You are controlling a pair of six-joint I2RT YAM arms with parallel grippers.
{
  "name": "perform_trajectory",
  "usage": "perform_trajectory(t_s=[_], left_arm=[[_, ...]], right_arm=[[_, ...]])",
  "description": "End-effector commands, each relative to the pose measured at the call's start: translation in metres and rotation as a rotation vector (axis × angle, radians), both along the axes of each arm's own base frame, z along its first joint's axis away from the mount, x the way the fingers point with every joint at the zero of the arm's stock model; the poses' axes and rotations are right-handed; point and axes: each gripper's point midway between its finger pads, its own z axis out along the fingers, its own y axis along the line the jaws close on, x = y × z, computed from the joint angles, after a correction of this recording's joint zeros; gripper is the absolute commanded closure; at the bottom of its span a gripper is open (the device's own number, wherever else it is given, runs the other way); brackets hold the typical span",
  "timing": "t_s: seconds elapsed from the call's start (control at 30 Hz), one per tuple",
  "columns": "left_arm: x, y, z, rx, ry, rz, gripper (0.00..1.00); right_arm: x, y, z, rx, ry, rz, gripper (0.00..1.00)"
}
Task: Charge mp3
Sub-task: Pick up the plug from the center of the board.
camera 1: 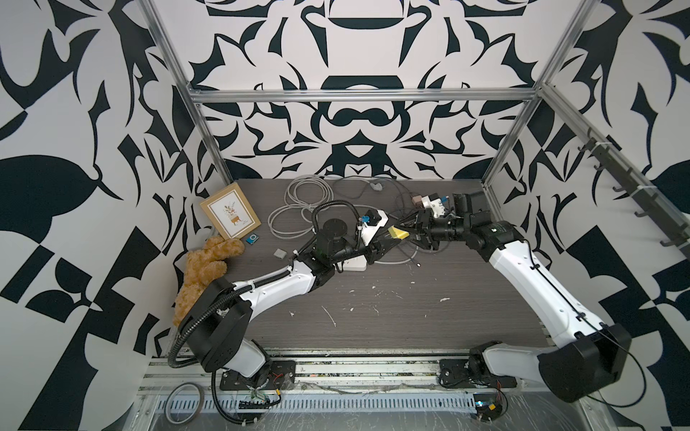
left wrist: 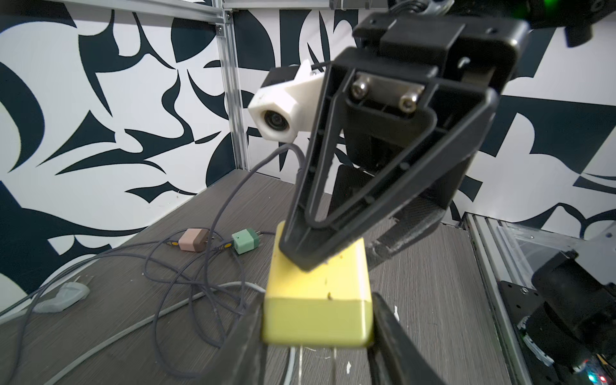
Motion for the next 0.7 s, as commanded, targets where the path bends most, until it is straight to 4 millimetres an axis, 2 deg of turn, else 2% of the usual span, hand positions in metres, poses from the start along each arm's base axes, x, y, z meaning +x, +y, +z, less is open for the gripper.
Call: perform_trajectory(t_s=[0.0,0.3,0.43,0.47,0.53,0.57,0.63,0.67], left_arm=[[-0.008,0.002,0.015,-0.033,-0.054,-0.024,0.79],[-0.011,0.002,0.014,-0.025,-0.054,-0.04,0.8],[-0.01,0.002,0.012,-0.025,-0.044,-0.034,0.78],[-0.008,0.003,0.012,-0.027,-0.037,-0.02,0.71],[0.0,0.01,0.012,-0.044,-0.021,0.048,0.27],[0.008,0.019,0.014,-0.059,-0.006,0.109,0.13],[0.026,0.048,0.016,-0.105,0.083,0.235,0.01],[0.038,0.069,0.018,-0.145,0.18,0.292,0.01]], right_arm=[[-0.004,0.006,0.03,0.051,-0.092,0.059,0.53],[-0.004,0.008,0.026,0.065,-0.088,0.073,0.77],[-0.002,0.01,0.03,0.086,-0.106,0.072,0.98],[-0.002,0.01,0.031,0.089,-0.113,0.074,1.0],[-0.002,0.01,0.033,0.089,-0.135,0.079,1.0],[-0.002,0.009,0.033,0.078,-0.156,0.08,1.0],[0.0,-0.002,0.036,0.007,-0.227,0.054,1.0],[0.003,-0.011,0.038,-0.058,-0.288,0.034,1.0]])
